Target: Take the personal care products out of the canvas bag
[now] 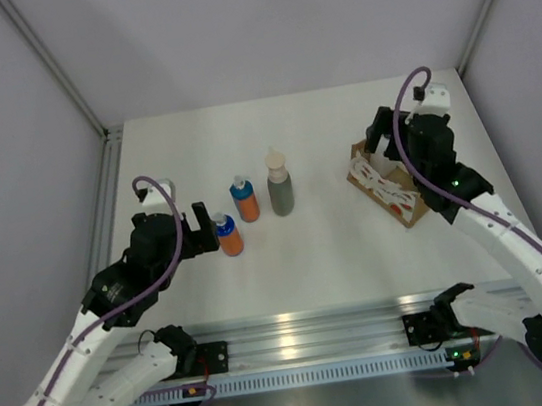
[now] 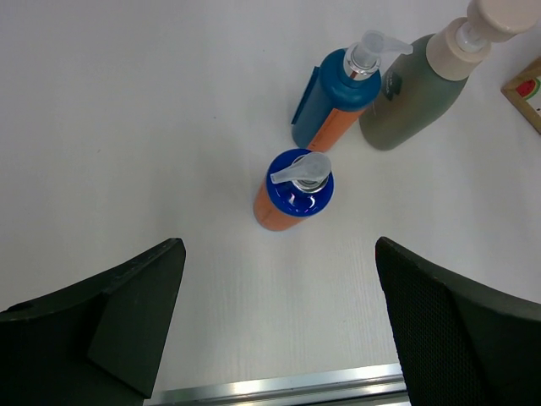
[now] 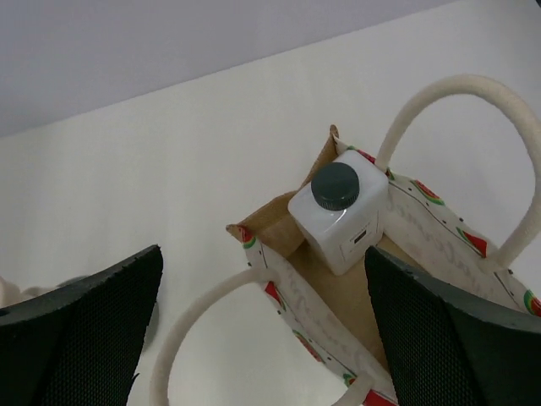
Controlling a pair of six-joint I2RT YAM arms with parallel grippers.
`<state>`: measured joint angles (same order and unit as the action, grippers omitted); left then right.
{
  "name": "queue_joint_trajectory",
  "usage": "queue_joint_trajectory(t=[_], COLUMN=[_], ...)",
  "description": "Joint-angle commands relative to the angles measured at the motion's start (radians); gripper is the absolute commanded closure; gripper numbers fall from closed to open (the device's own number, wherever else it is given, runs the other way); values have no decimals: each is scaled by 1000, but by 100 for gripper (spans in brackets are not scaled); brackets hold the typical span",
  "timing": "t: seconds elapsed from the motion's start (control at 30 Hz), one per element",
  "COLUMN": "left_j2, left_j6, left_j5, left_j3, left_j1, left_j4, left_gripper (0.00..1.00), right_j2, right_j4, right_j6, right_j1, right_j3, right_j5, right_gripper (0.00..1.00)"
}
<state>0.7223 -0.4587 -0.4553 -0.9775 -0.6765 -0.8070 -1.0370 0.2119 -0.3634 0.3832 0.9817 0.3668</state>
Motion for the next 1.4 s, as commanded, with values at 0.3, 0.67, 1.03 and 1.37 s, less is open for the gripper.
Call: queue_joint_trajectory(t=[0.3,0.67,1.03,1.37], left_j2=[-14,-8,9,11], left_j6=[18,22,26,28], left_j5=[21,30,50,53], left_j3=[11,13,16,16], left_j1=[3,3,3,3], left_j4=[55,63,66,68], left_gripper=[2,2,2,2], right_j2=[-314,-505,-491,-469], right_j4=[72,139,139,139], right_j6=[-348,-417,-456,-462], right_j1=[-93,-93,-84,-83], right_j3=[178,281,249,207], right_j5=[241,299,320,330], right_gripper=[14,26,35,37])
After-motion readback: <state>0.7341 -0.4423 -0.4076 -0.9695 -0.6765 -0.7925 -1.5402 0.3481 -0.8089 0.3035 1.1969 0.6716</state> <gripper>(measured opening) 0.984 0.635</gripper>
